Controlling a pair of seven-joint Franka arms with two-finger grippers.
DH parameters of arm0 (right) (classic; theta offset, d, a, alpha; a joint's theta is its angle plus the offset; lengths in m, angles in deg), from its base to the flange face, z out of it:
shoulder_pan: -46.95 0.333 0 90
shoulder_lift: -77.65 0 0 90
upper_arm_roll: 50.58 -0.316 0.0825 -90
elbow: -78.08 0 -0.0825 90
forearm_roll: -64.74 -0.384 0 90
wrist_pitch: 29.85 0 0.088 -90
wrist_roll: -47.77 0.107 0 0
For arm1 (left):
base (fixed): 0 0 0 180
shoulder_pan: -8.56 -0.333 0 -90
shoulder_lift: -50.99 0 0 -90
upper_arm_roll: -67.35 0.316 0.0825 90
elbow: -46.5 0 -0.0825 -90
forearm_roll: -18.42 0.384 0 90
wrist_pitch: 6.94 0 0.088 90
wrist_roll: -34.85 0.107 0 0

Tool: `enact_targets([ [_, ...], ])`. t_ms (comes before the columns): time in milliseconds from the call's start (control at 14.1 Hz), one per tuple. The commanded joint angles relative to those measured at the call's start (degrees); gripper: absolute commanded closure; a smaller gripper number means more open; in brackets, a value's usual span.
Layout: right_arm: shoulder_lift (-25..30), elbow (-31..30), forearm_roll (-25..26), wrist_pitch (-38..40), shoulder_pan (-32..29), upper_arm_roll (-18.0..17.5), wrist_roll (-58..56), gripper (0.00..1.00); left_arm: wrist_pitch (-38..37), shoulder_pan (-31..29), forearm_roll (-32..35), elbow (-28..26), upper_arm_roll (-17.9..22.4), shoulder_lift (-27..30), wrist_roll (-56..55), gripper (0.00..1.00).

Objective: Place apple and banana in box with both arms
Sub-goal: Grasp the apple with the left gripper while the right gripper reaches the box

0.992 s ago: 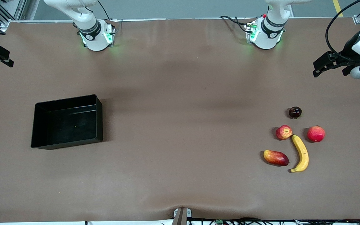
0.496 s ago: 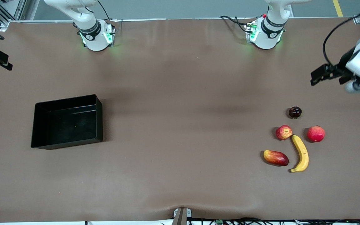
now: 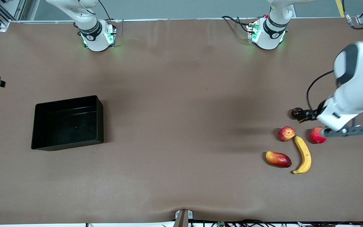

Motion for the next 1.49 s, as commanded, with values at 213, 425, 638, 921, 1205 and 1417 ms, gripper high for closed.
enact_targets([
  [213, -15.72, 1.56, -0.33, -12.31, -5.01, -0.7, -9.46, 0.0, 18.56, -0.83, 0.98, -10.02, -0.01, -3.92, -8.19, 0.0],
  [425, -22.75, 1.38, -0.33, -14.61, -6.67, -0.88, -11.29, 0.0, 21.3, -1.88, 1.41, -10.47, -0.01, -7.35, -8.2, 0.0],
  [638, -26.89, -0.89, -2.07, -21.43, -7.29, -0.88, -15.34, 0.0, 24.2, -3.38, 2.29, -10.38, 0.08, -10.86, -8.29, 0.0],
  [921, -27.69, -6.96, -4.02, -30.61, -8.69, -0.97, -19.82, 0.68, 24.82, -3.73, 2.47, -10.03, 0.08, -14.04, -8.2, 0.0],
  [1205, -28.13, -7.85, -8.92, -31.31, -9.75, -1.06, -31.31, 1.0, 24.82, -4.52, 2.56, -10.03, 0.08, -15.44, -7.59, 0.0],
  [1417, -28.13, -7.32, -10.17, -30.61, -9.58, -1.06, -35.21, 1.0, 24.65, -4.61, 2.47, -10.03, -0.01, -15.62, -8.2, 0.75],
])
